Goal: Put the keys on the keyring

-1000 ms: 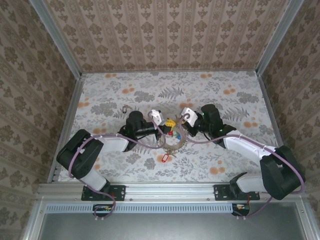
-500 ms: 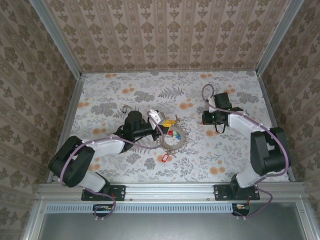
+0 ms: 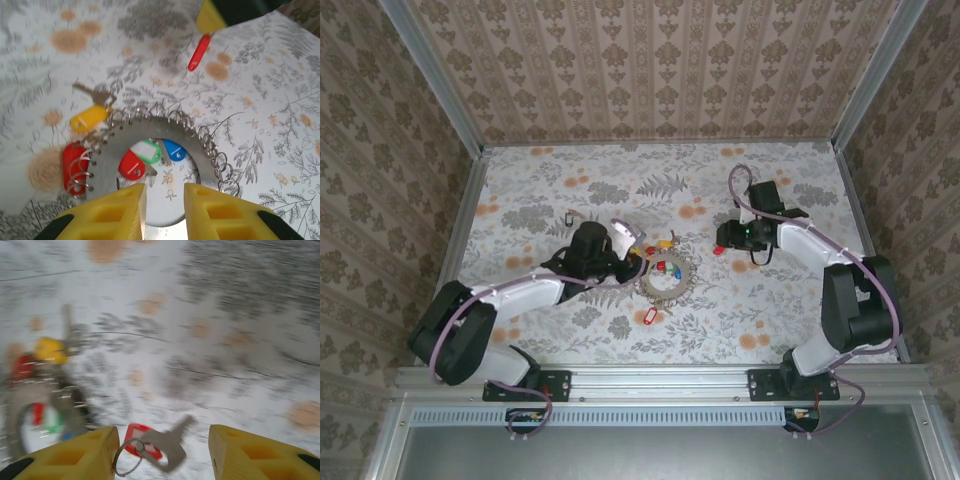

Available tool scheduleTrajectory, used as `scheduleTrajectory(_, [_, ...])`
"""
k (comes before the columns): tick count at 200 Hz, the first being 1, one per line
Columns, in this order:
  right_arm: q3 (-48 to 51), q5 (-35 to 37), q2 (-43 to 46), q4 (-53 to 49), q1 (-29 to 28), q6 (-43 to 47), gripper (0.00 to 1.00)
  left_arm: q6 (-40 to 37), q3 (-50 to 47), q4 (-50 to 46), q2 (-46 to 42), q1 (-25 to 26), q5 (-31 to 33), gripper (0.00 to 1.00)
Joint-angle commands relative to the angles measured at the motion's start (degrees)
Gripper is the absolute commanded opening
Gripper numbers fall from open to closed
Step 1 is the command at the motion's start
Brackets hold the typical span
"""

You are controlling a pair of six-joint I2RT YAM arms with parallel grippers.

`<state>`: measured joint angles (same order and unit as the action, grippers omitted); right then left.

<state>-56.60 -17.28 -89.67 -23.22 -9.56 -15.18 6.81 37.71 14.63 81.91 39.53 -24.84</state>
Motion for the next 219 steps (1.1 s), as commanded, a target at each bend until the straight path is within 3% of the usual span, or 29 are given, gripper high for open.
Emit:
scheduleTrajectory(1, [-3.1, -14.1, -5.0, 2.4, -3.6, 1.3, 0.53, 7.8, 5.0, -9.9, 4.7, -0.4, -0.9, 0.25])
scheduleTrajectory(15, [-4.9, -11.4, -7.8, 1.4, -5.6, 2.8, 0.53, 9.8, 7.0, -11.5, 7.9, -0.4, -3.1, 0.24])
scheduleTrajectory(27, [-6.5, -6.4, -10.2, -1.2, -5.3, 2.5, 0.39, 11.3, 7.8, -12.1, 9.6, -0.4, -3.5, 0.23])
scheduleTrajectory(46, [-6.0, -4.2, -10.3, -0.9, -4.5, 2.0, 0.35, 12.2, 7.4, -11.3, 10.0, -0.4, -2.8, 0.22])
scheduleTrajectory(66, [-6.9, 8.4, -10.0, -6.8, -4.2, 0.5, 0.21, 11.4, 8.1, -12.5, 10.6, -0.5, -2.4, 0.21])
scheduleTrajectory(75, [-6.5, 9.3, -9.9, -7.3, -3.5, 0.8, 0.15, 11.1, 8.5, -12.8, 11.0, -0.4, -2.7, 0.21])
scheduleTrajectory(96, [-3.3, 10.9, -7.8, -5.5, -2.3, -1.0, 0.13, 11.4, 9.0, -12.8, 12.0, -0.4, -3.0, 0.21])
scheduleTrajectory(109, [-3.1, 8.7, -6.9, -4.9, -2.1, 0.0, 0.17, 11.6, 9.1, -12.5, 12.5, -0.4, -3.4, 0.21])
scheduleTrajectory(143, [-4.7, -13.1, -7.7, 1.5, -4.8, 2.5, 0.39, 13.1, 9.3, -10.6, 14.8, -0.4, -5.1, 0.21])
scheduleTrajectory(173, [-10.3, -13.6, -13.1, 0.6, -9.3, 5.3, 0.45, 14.2, 9.9, -9.3, 17.0, -0.4, -6.4, 0.20])
scheduleTrajectory(219, [-15.0, -11.2, -20.1, -2.4, -9.9, 7.5, 0.49, 14.0, 9.3, -10.7, 18.5, -0.6, -4.2, 0.12])
